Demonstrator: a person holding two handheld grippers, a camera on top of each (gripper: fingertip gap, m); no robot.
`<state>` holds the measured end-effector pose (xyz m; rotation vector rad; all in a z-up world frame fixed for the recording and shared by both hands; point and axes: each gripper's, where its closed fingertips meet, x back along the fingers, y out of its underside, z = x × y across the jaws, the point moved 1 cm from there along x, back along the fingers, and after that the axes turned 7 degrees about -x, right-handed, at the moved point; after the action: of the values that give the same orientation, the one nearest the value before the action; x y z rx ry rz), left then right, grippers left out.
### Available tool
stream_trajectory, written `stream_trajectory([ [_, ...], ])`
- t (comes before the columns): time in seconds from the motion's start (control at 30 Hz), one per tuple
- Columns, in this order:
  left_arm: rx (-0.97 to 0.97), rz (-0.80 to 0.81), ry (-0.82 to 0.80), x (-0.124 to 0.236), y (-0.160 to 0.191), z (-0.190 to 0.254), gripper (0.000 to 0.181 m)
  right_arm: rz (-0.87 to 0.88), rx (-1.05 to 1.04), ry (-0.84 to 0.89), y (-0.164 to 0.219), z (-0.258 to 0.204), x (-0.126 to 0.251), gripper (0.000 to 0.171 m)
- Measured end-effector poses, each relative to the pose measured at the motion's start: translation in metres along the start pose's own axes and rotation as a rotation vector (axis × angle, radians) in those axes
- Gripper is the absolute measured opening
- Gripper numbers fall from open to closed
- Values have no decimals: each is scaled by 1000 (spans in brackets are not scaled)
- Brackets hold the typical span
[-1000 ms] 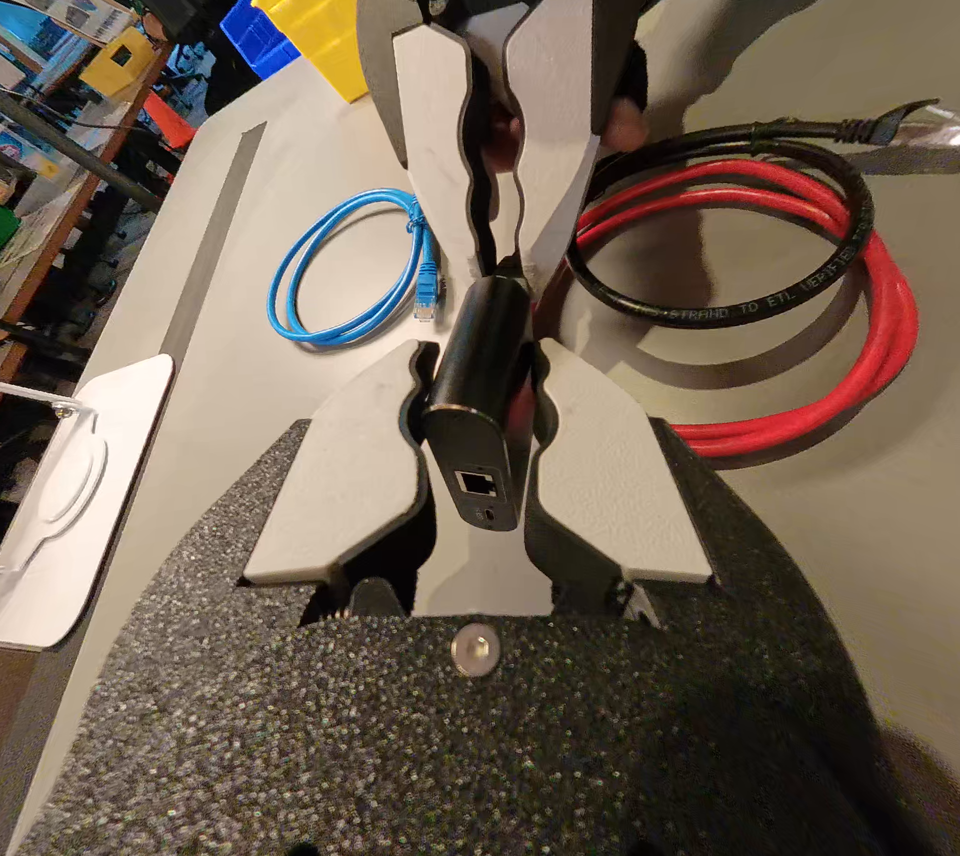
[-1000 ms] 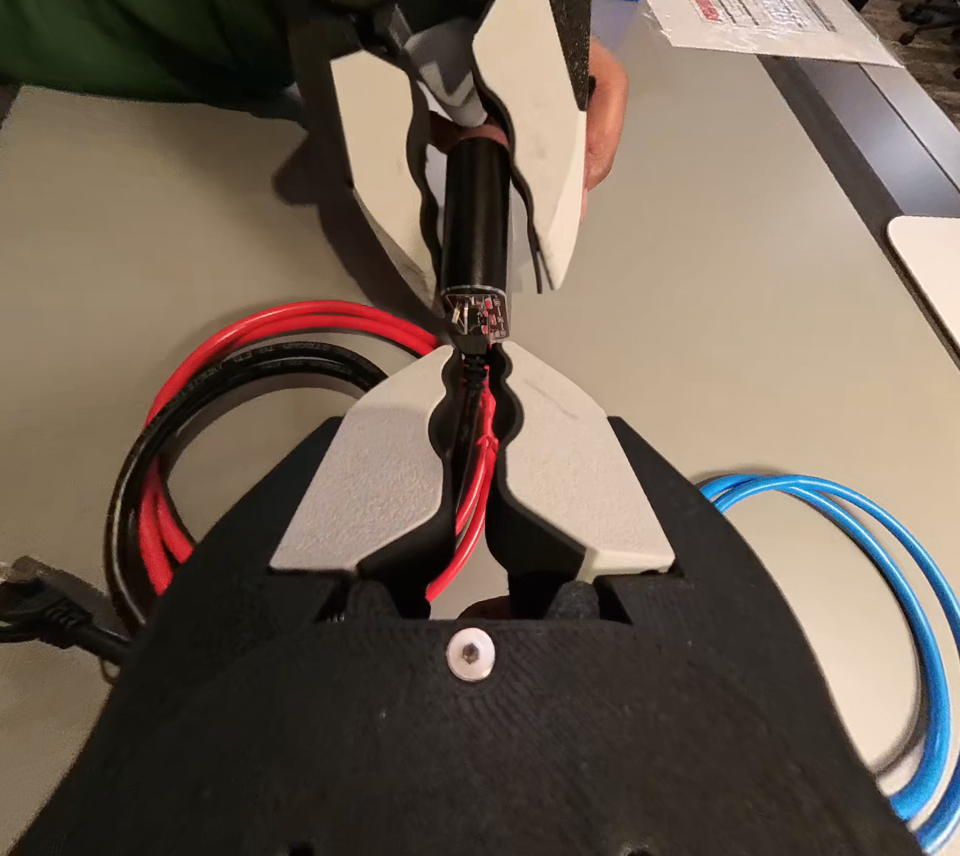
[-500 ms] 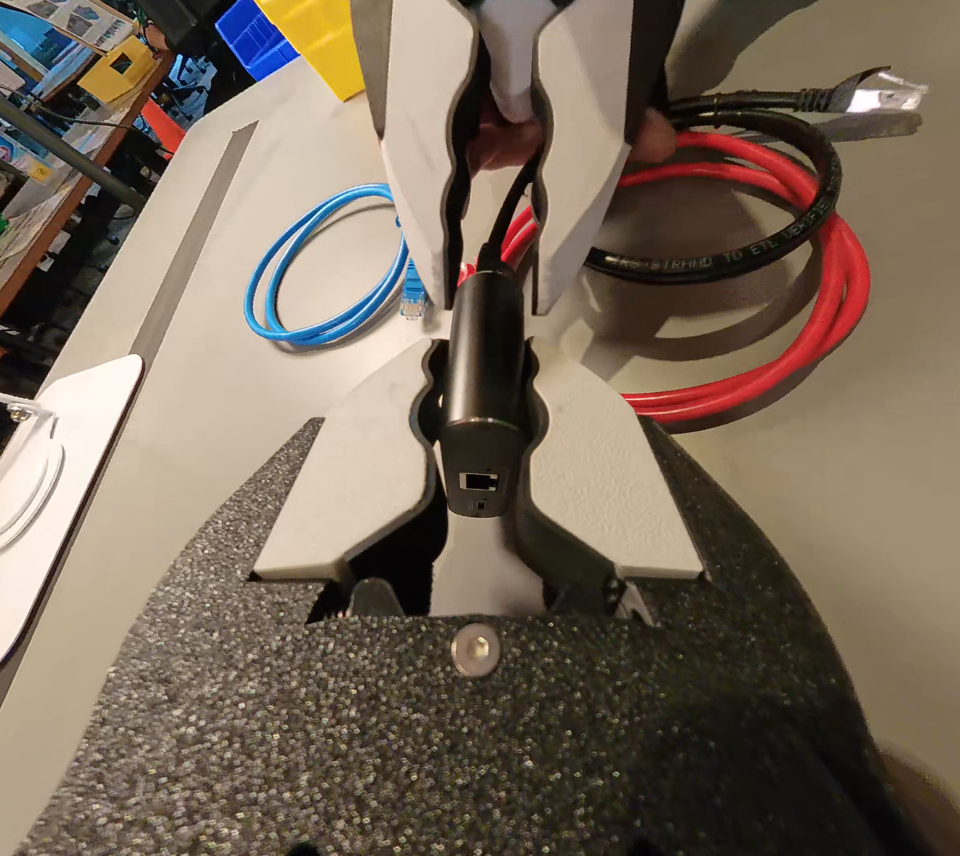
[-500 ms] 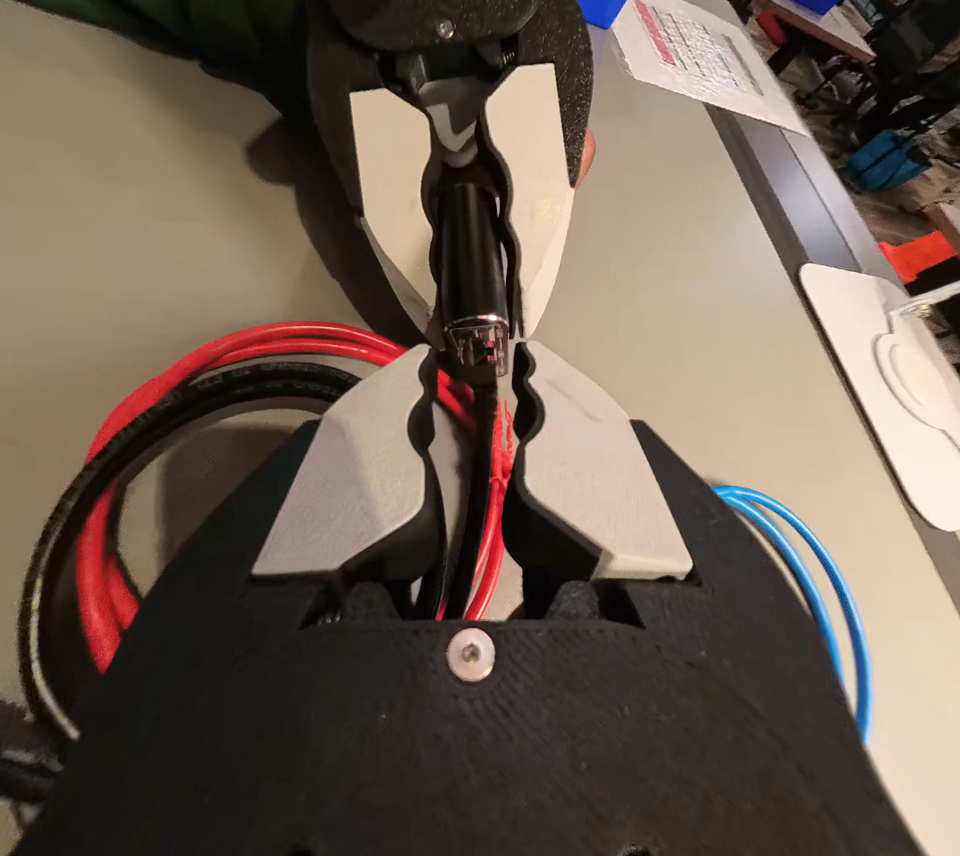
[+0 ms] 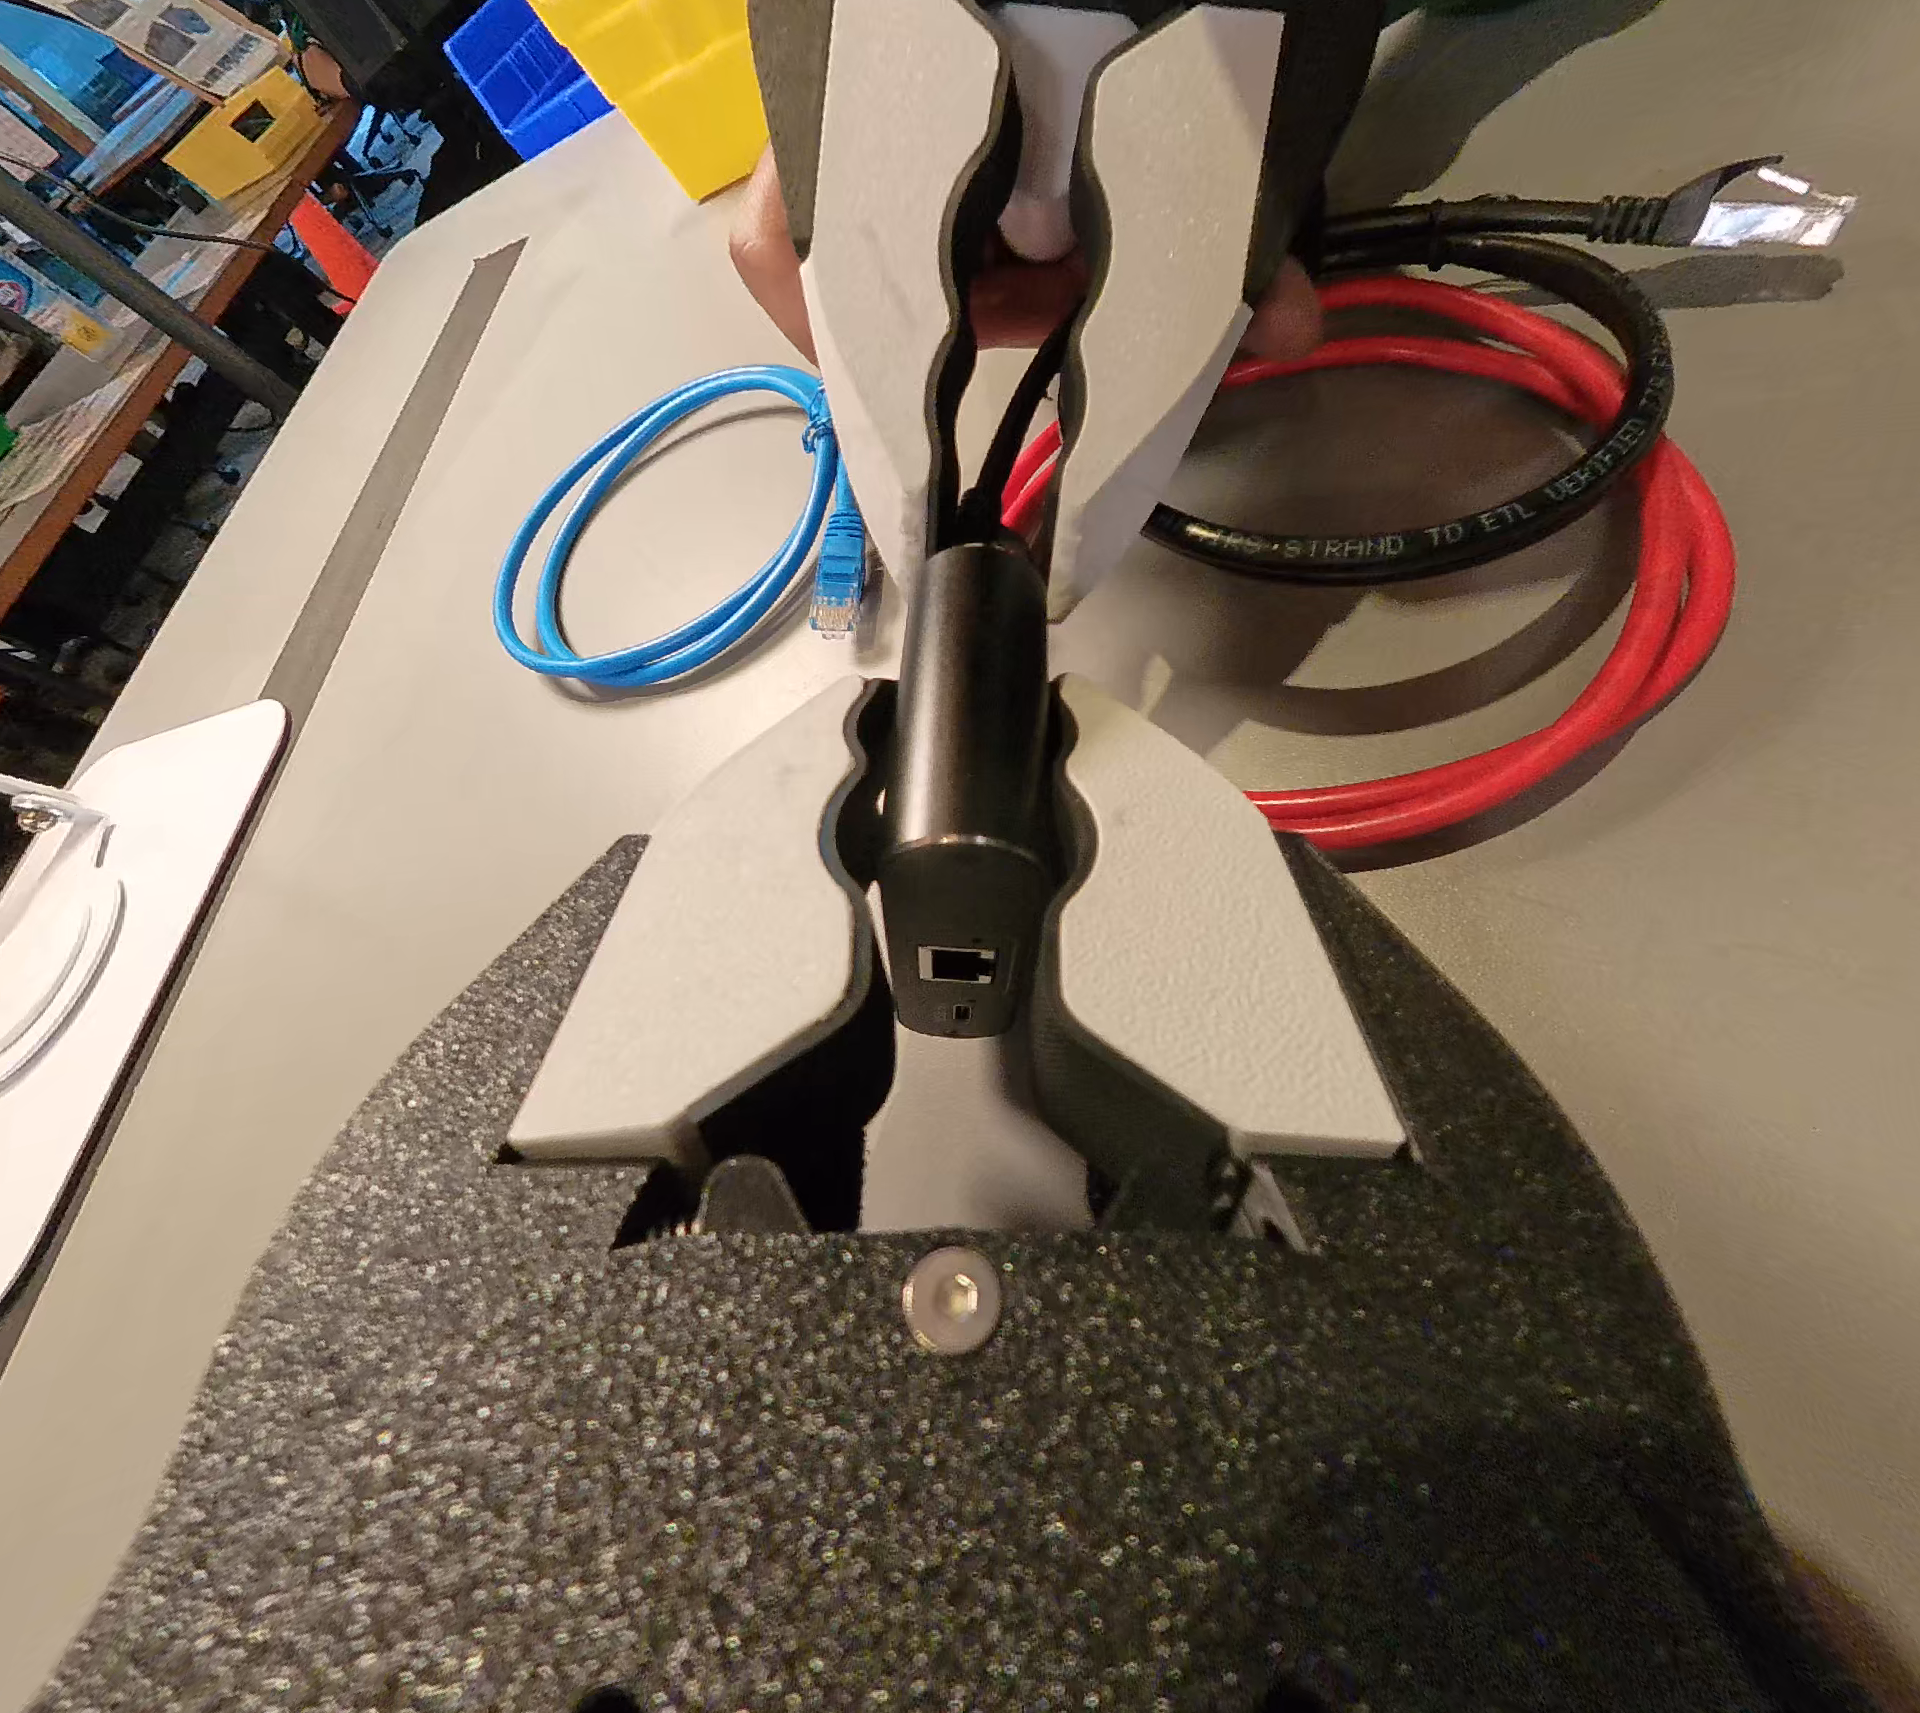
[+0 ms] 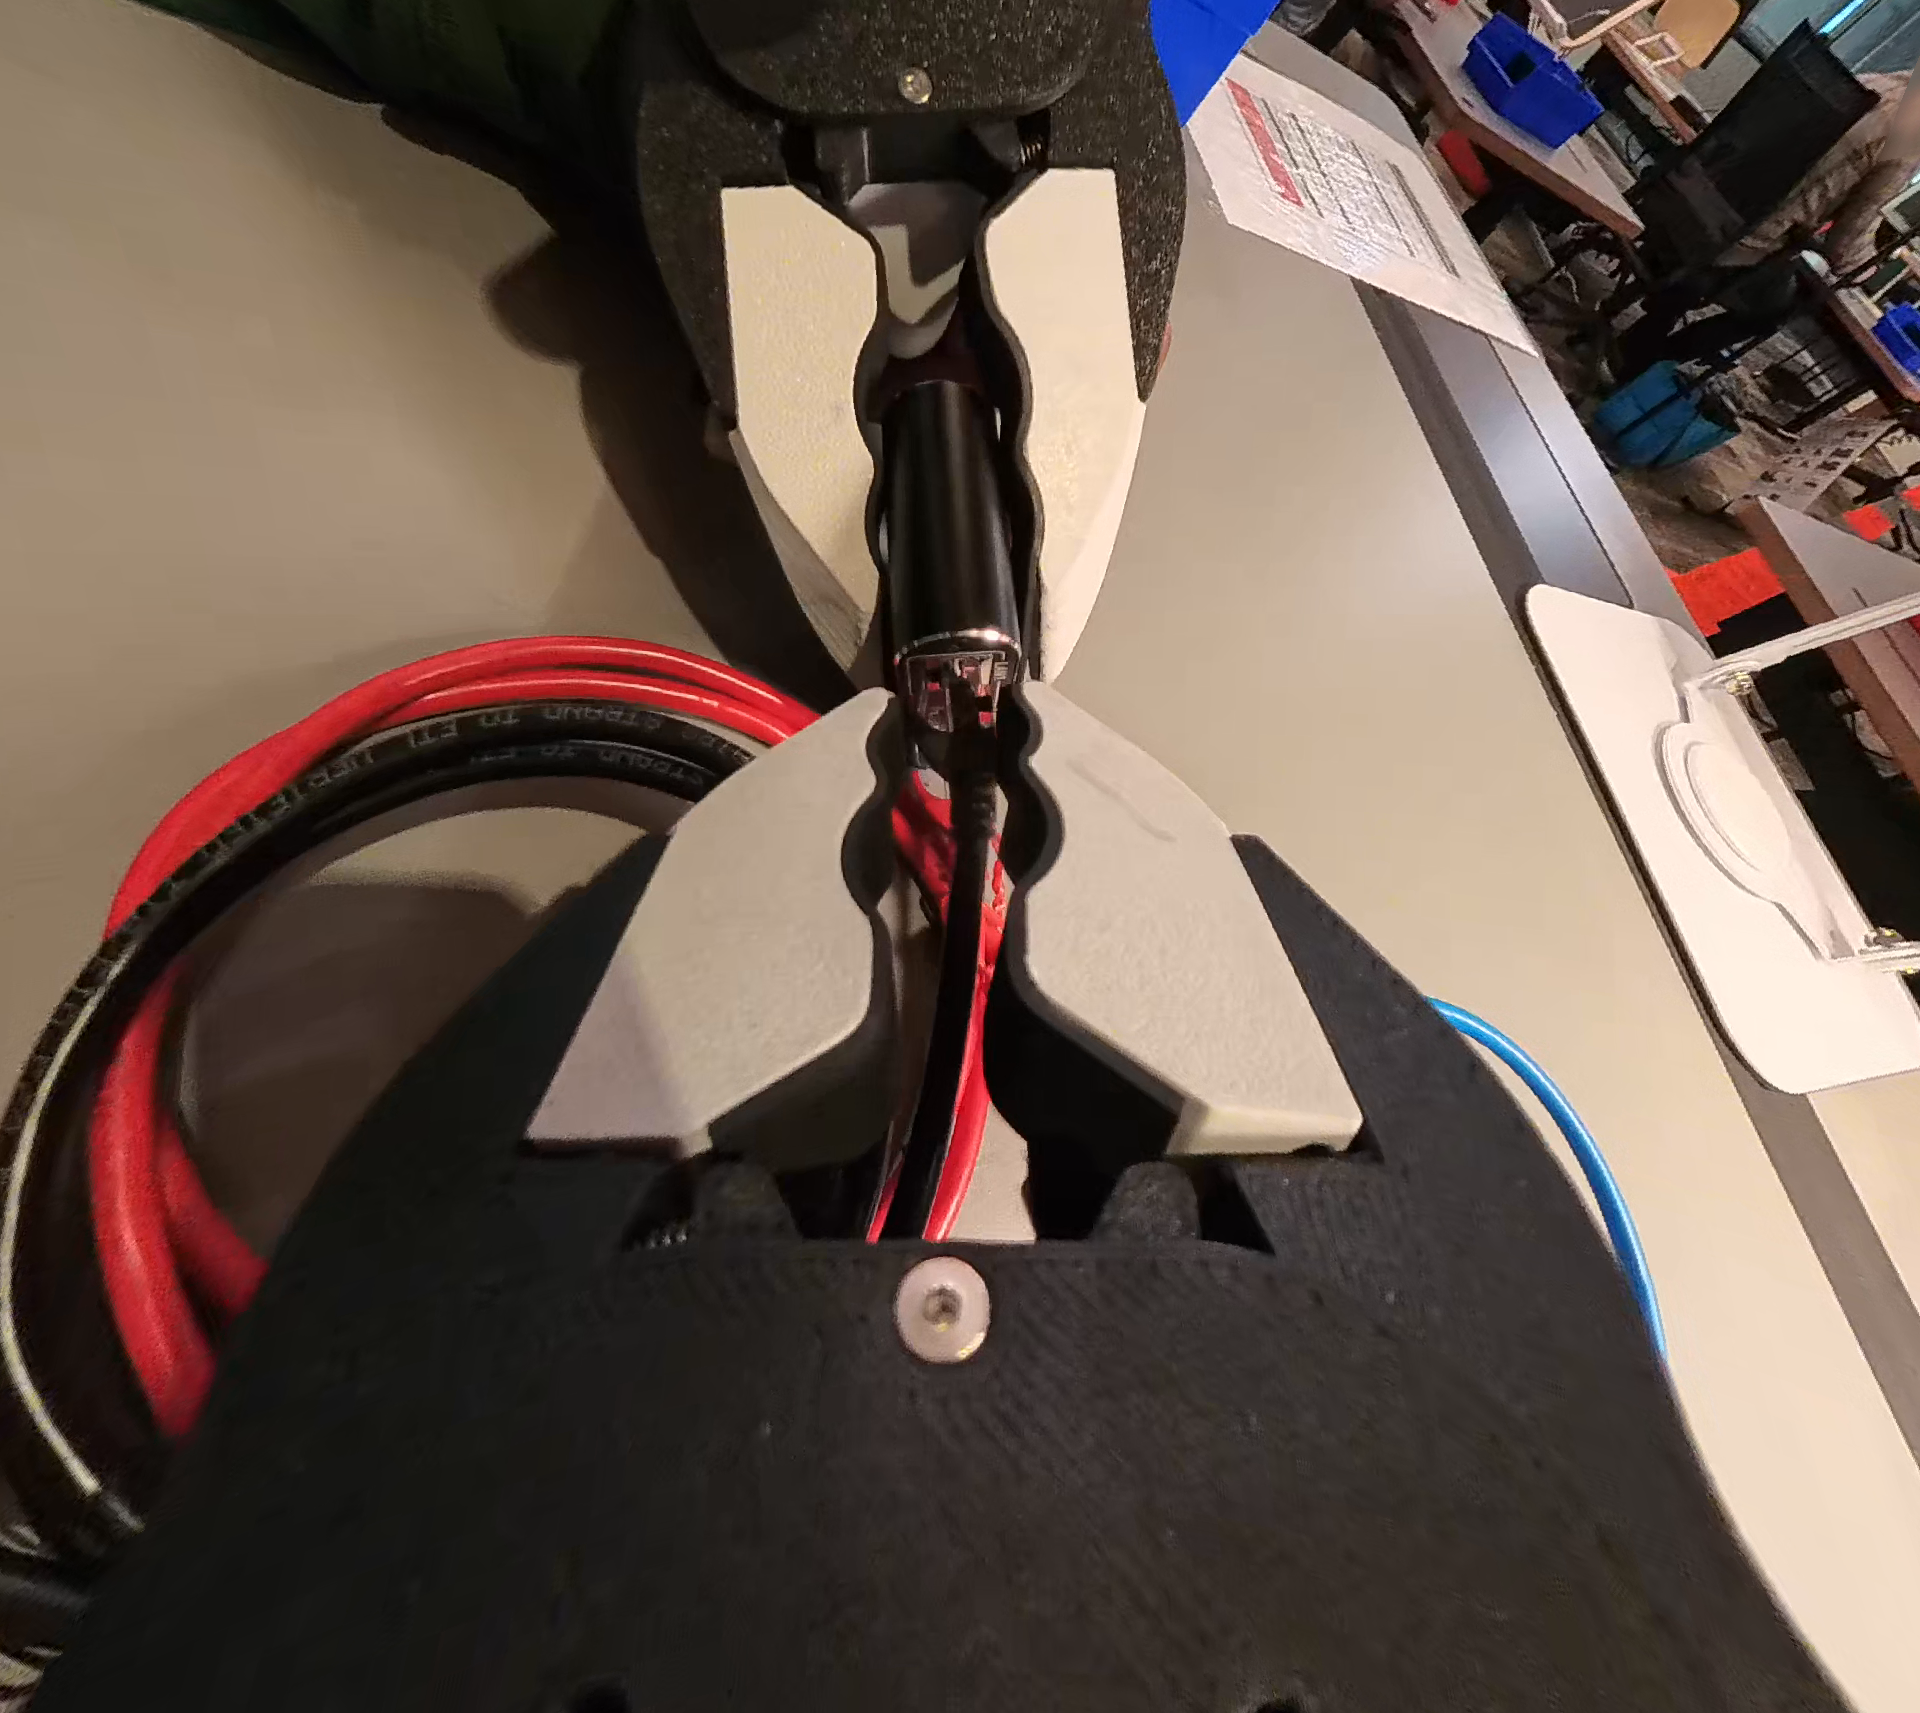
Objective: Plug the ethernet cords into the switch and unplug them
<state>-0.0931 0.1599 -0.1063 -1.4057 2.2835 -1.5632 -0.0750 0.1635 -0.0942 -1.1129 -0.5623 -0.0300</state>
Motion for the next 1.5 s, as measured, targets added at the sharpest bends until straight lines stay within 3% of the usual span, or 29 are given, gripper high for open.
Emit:
stream_trajectory([
  [0.5,5,-1,-56,1,0,-7,28,9,55,99,-5,9,1,14],
  [1.0,-56,-114,-193,-5,12,-20,27,-66,-47,240,4,24,-2,13],
  [1.5,-41,-133,-209,-7,13,-22,28,-92,-116,294,6,25,-1,14],
])
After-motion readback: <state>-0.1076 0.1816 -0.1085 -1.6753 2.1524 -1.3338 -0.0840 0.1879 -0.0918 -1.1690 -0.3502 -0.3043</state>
